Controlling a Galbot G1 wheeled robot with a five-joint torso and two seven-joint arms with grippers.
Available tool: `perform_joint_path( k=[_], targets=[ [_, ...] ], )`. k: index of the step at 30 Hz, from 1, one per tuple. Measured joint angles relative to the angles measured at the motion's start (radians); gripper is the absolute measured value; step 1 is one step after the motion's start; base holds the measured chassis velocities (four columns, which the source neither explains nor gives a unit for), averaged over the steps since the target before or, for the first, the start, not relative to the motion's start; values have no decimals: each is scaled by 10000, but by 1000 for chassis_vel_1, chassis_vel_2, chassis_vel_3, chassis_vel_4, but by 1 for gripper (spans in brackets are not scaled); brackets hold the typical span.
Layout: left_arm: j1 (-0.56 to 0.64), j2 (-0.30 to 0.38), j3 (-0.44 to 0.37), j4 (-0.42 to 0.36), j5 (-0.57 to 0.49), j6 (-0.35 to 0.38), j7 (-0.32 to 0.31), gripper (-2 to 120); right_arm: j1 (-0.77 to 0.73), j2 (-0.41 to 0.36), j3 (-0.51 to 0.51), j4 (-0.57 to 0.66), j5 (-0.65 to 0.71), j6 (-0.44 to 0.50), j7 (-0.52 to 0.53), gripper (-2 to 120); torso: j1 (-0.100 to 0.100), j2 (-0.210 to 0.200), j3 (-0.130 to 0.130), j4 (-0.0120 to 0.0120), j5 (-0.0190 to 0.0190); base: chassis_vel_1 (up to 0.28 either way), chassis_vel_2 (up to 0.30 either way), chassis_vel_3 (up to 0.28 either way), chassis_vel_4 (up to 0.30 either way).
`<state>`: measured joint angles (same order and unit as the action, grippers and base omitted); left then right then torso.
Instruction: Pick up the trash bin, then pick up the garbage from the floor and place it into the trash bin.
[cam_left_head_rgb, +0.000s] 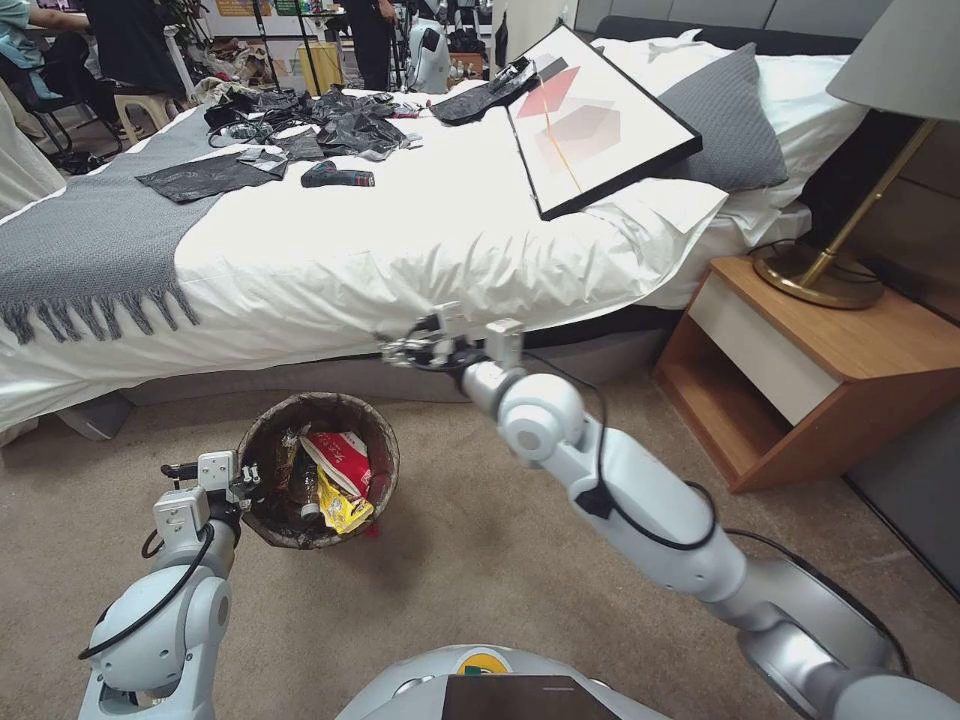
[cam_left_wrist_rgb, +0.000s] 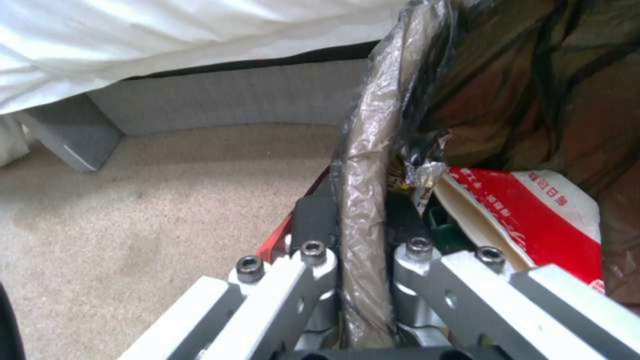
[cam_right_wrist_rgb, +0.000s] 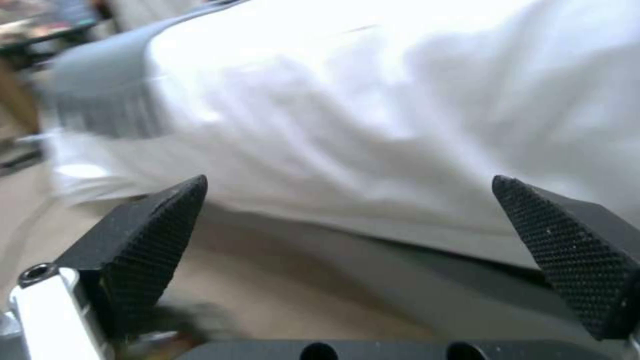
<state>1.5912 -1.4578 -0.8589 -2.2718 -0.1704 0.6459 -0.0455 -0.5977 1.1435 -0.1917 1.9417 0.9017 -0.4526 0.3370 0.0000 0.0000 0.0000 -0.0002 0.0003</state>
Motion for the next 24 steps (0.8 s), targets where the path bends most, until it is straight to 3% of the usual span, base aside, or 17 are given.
perform_joint_path(
  k=[6,11,12,15,17,19,24],
  targets=[
    [1,5,23,-93,-37,13,13,4,-1239,-703,1730,250,-971,330,-519,100,0,0,0,-2,0,0,0,0,0],
    [53,67,-10,-263,-113,58,34,4,-3323,-891,3953,350,-3154,1194,-1351,100,0,0,-1,-1,1,0,0,0,0],
    [53,67,-10,-263,-113,58,34,4,-3323,-891,3953,350,-3154,1194,-1351,100,0,0,-1,-1,1,0,0,0,0],
    [150,93,-30,-324,-128,60,47,4,-4337,-574,5250,350,-3819,1676,-1676,100,0,0,-1,1,-1,0,0,0,0],
    [177,93,-29,-336,-130,59,51,4,-4599,-399,5576,326,-4117,1869,-1821,100,-1,1,-1,2,-4,0,0,0,0],
    [249,86,-28,-361,-130,38,54,4,-5372,158,6408,164,-5415,2579,-2283,100,-1,0,-1,4,0,0,0,0,0],
    [337,93,-24,-386,-129,-17,110,4,-6524,808,7246,67,-6793,3401,-2680,100,0,0,-1,1,1,0,0,0,0]
  ],
)
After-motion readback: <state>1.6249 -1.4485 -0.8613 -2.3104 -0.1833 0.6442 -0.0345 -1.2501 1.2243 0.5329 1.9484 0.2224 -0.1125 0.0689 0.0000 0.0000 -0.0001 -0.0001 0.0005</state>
